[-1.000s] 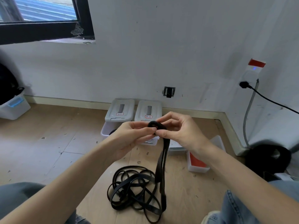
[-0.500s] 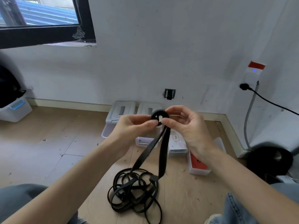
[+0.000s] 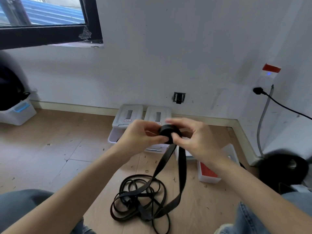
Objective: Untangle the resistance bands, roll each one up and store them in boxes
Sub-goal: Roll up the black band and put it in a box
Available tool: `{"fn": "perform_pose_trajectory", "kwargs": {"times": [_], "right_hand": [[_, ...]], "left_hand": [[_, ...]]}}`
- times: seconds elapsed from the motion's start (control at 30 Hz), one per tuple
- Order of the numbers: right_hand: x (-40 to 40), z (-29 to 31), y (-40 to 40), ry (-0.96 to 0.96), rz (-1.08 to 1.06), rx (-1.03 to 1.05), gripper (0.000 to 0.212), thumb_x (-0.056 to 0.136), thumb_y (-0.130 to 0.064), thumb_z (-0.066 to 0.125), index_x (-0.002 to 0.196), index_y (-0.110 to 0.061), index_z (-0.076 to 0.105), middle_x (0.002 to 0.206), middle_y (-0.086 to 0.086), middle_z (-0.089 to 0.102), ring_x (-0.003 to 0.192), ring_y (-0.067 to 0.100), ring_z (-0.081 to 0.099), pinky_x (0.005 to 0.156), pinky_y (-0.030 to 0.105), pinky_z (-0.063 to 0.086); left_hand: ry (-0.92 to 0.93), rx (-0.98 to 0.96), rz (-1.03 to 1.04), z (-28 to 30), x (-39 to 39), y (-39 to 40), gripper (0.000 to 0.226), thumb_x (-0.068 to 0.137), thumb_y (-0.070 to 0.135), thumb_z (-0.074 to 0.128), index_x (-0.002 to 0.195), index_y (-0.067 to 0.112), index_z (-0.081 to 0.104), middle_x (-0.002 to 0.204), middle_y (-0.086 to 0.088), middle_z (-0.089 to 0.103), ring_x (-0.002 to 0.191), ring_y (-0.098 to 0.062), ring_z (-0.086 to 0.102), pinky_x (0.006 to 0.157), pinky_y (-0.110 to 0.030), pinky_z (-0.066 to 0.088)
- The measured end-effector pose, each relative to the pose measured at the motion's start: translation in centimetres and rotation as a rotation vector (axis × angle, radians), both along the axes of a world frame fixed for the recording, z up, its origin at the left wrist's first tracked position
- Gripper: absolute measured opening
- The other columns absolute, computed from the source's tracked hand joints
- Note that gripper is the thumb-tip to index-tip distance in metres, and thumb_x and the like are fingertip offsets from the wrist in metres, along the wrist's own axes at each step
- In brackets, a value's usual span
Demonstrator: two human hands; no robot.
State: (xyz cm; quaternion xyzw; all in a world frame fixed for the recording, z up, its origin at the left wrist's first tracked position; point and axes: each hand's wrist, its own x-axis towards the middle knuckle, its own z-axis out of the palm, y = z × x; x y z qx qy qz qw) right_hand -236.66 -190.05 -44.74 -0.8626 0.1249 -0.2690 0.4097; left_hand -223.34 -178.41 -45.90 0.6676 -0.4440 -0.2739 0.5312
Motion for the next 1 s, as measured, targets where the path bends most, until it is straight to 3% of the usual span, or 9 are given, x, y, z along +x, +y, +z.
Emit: {"fn": "perform_pose_trajectory", "kwargs": {"times": [0.1,0.23,0.37,0.43,0.5,0.63,0.7,0.87,1.0], "right_hand": [[0.0,0.7,-0.2,-0.142,0.037,0.379,0.035,0.075,-0.009,0.074,0.104,-0.019,0.057,0.092,-0.007,0.073,0.089,0.007,0.068,0.075,0.017,0.054],[0.2,0.5,0.4,-0.203,0.025,0.440,0.036,0.068,-0.020,0.075,0.100,-0.020,0.059,0.092,-0.004,0.071,0.086,0.010,0.069,0.073,0.018,0.053],[-0.2,0.2,0.1,-0.095,0.031,0.176,0.036,0.078,0.000,0.070,0.102,-0.026,0.064,0.097,-0.003,0.069,0.096,0.012,0.064,0.087,0.031,0.053],[-0.2,-0.1,0.1,-0.008,0.045,-0.111,0.038,0.079,0.002,0.065,0.108,-0.023,0.067,0.097,-0.001,0.063,0.093,0.010,0.059,0.086,0.028,0.050],[0.0,0.0,0.0,0.021,0.069,-0.207,0.038,0.081,0.002,0.062,0.112,-0.019,0.068,0.096,0.001,0.059,0.089,0.011,0.057,0.082,0.022,0.048],[0.0,1.2,0.0,-0.156,0.093,0.399,0.038,0.076,-0.013,0.071,0.112,-0.021,0.061,0.102,0.001,0.068,0.097,0.012,0.066,0.082,0.023,0.054],[0.1,1.2,0.1,-0.232,0.060,0.518,0.039,0.068,-0.024,0.072,0.103,-0.016,0.057,0.099,0.003,0.069,0.095,0.013,0.067,0.079,0.021,0.053],[0.0,1.1,-0.1,-0.180,0.022,0.387,0.027,0.072,-0.008,0.075,0.093,-0.012,0.058,0.089,0.003,0.070,0.087,0.012,0.068,0.078,0.021,0.053],[-0.2,0.6,-0.5,-0.024,0.010,-0.145,0.029,0.078,-0.002,0.068,0.096,-0.025,0.063,0.095,-0.003,0.066,0.095,0.013,0.061,0.087,0.031,0.050]], "left_hand": [[0.230,-0.142,0.001,0.8,0.4,0.3,0.018,0.076,0.012,0.071,0.093,0.016,0.073,0.083,0.002,0.075,0.078,-0.007,0.070,0.063,-0.011,0.049],[0.379,-0.180,-0.023,1.4,0.4,0.3,0.023,0.075,0.021,0.070,0.097,0.017,0.073,0.092,-0.002,0.074,0.085,-0.012,0.071,0.063,-0.014,0.051],[0.124,0.003,-0.078,1.6,0.9,0.4,0.019,0.074,0.011,0.074,0.091,0.020,0.071,0.085,0.006,0.074,0.080,-0.005,0.070,0.065,-0.009,0.048],[-0.018,0.062,-0.101,1.4,0.7,0.4,0.022,0.072,0.008,0.076,0.085,0.025,0.070,0.081,0.010,0.074,0.078,-0.004,0.070,0.065,-0.009,0.048],[-0.083,0.070,-0.087,1.1,0.2,0.4,0.020,0.071,0.010,0.077,0.082,0.026,0.071,0.077,0.010,0.074,0.075,-0.003,0.070,0.065,-0.010,0.049],[0.256,-0.140,-0.005,2.0,0.7,0.6,0.024,0.068,0.019,0.075,0.091,0.013,0.073,0.085,-0.001,0.075,0.079,-0.010,0.071,0.068,-0.014,0.051],[0.356,-0.227,0.031,2.2,0.6,0.4,0.037,0.065,0.025,0.074,0.099,0.010,0.072,0.095,-0.006,0.074,0.091,-0.017,0.070,0.075,-0.018,0.053],[0.313,-0.108,0.029,2.0,-0.1,0.0,0.031,0.072,0.020,0.072,0.101,0.013,0.070,0.088,0.003,0.074,0.078,-0.006,0.069,0.060,-0.011,0.048],[0.049,0.053,-0.066,2.0,0.5,0.2,0.021,0.076,0.010,0.073,0.095,0.018,0.070,0.082,0.009,0.074,0.080,-0.004,0.070,0.063,-0.009,0.048]]}}
